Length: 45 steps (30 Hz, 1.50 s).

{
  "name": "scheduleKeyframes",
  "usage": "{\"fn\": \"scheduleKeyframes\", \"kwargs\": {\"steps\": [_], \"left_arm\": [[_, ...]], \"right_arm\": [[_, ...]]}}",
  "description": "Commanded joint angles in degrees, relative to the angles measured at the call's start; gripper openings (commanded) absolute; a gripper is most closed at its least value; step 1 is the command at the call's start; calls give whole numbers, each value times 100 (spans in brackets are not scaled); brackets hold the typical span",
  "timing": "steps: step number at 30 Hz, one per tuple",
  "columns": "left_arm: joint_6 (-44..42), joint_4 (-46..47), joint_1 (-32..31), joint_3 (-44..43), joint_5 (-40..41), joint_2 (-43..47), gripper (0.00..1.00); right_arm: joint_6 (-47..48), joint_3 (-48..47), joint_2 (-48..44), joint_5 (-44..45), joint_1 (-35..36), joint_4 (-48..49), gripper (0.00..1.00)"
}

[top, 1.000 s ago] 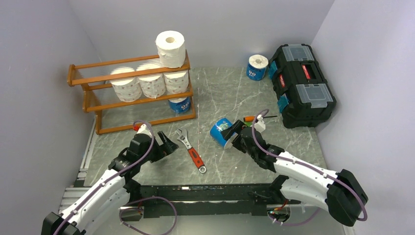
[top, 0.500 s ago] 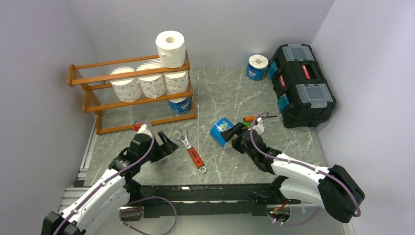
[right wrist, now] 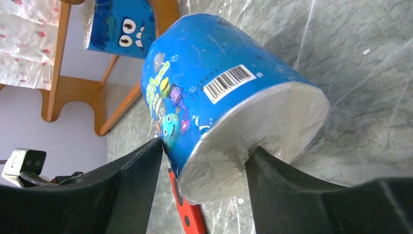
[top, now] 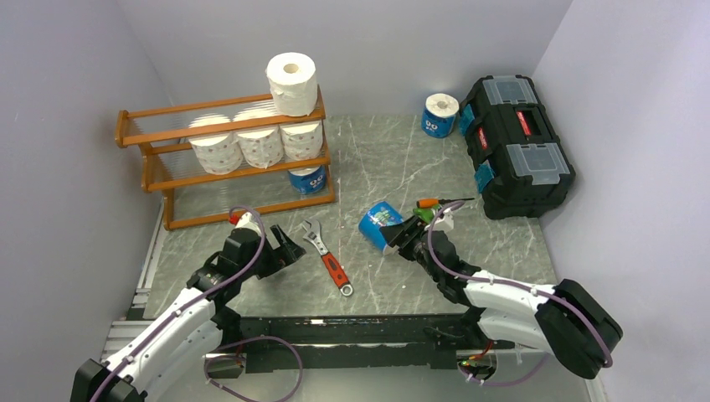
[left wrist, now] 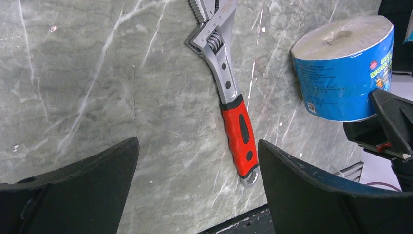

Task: Place and organize the paper towels onto the shelf
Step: Adjust the paper towel at the center of the board.

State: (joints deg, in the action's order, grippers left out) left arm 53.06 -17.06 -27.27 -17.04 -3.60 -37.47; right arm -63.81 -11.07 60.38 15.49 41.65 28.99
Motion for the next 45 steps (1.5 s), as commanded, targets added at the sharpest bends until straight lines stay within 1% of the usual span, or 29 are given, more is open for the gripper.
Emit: {"fn": "scheduleKeyframes", "kwargs": {"steps": [1, 5, 8, 12, 15, 18, 20, 23, 24, 28, 31, 34, 37, 39, 40, 43, 45], "left_arm": [[-51, 124, -11, -35, 32, -39, 97], [-15, 150, -7, 13, 30, 5, 97], [15, 169, -8, 57, 16, 34, 97], [14, 152, -6, 58, 30, 69, 97], [3, 75, -2, 41, 99, 145, 97], [-22, -21, -11, 13, 191, 278, 98], [-25, -83, -7, 4, 247, 357, 98], [18, -87, 2, 53, 264, 450, 98], [31, -85, 5, 65, 260, 466, 98], [22, -183, 22, 57, 277, 515, 98], [-13, -331, 29, 18, 337, 595, 98], [-48, -403, 37, 1, 342, 716, 98], [-66, -424, 37, -48, 342, 770, 98], [-81, -403, 37, -80, 343, 734, 98], [-84, -370, 37, -99, 344, 687, 98], [-143, -291, 42, -201, 344, 510, 99], [-191, -255, 38, -289, 322, 394, 99]], "right_arm": [[255, 28, 115, -7, -14, 736, 58], [453, -108, -117, -10, -7, 342, 48], [711, -354, -446, 23, 1, -327, 42], [1273, -1007, -758, 49, 53, -1483, 39], [2051, -1742, -684, -129, 137, -2389, 39], [2884, -2840, -185, -260, 376, -3605, 38], [3387, -3589, 298, -97, 677, -4508, 38], [3962, -4528, 1143, 246, 1174, -5369, 38], [4097, -4843, 1434, 330, 1340, -5589, 38], [4472, -5552, 2565, 704, 1788, -6155, 36], [4670, -6004, 3144, 1190, 2178, -6429, 35], [4719, -6436, 3594, 1630, 2422, -6746, 36], [4805, -6667, 3876, 1963, 2593, -6918, 39], [4821, -6709, 3978, 1970, 2651, -6941, 44], [4803, -6703, 3977, 1917, 2670, -6931, 50], [4682, -6590, 3797, 1738, 2683, -6818, 73], [4600, -6550, 3601, 1614, 2679, -6789, 83]]}}
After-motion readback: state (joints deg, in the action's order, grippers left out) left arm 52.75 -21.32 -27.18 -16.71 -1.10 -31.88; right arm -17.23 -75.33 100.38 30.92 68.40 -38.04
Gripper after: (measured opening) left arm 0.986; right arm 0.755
